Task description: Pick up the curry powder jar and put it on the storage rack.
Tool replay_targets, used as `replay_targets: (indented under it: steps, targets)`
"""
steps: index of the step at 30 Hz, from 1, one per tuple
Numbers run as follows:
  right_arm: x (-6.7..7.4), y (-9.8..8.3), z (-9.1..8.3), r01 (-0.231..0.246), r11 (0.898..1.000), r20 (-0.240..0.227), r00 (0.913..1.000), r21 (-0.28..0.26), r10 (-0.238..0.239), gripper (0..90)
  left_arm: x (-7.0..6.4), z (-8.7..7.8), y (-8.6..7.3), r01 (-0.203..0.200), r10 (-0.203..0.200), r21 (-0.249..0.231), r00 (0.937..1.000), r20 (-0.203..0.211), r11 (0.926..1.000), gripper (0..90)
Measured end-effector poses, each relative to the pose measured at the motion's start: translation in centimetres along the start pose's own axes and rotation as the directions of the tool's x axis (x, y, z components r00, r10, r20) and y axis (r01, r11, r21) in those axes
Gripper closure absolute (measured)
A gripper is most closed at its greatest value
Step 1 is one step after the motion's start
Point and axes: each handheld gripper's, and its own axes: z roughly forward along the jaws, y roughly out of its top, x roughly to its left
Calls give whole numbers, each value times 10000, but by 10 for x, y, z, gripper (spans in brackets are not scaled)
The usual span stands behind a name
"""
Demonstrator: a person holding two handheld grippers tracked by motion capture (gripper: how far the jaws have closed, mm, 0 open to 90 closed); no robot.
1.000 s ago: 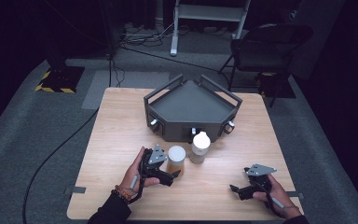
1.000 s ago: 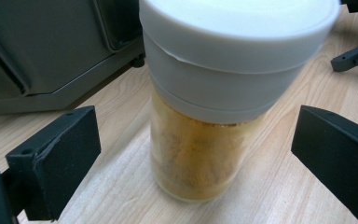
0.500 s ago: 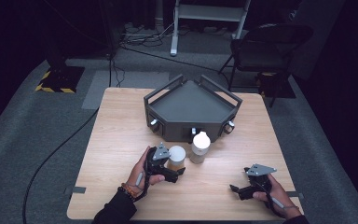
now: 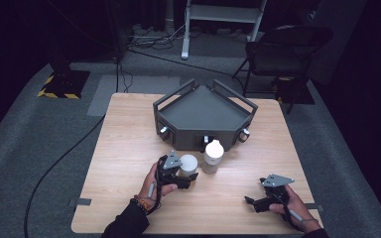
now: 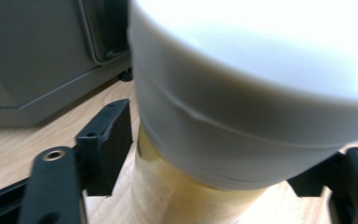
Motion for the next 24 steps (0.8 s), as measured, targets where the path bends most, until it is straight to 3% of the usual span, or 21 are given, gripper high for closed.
replay_targets:
  steps: [13,24]
  targets:
    - [0,0,0,15,10000,-12,10000,-2,-15,0,-11,0,3,-123,124,15,9987,-502,9999,325]
    - [-1,0,0,23,10000,-31,10000,0,-23,0,-14,-8,9,-187,180,-123,9980,-612,9997,329]
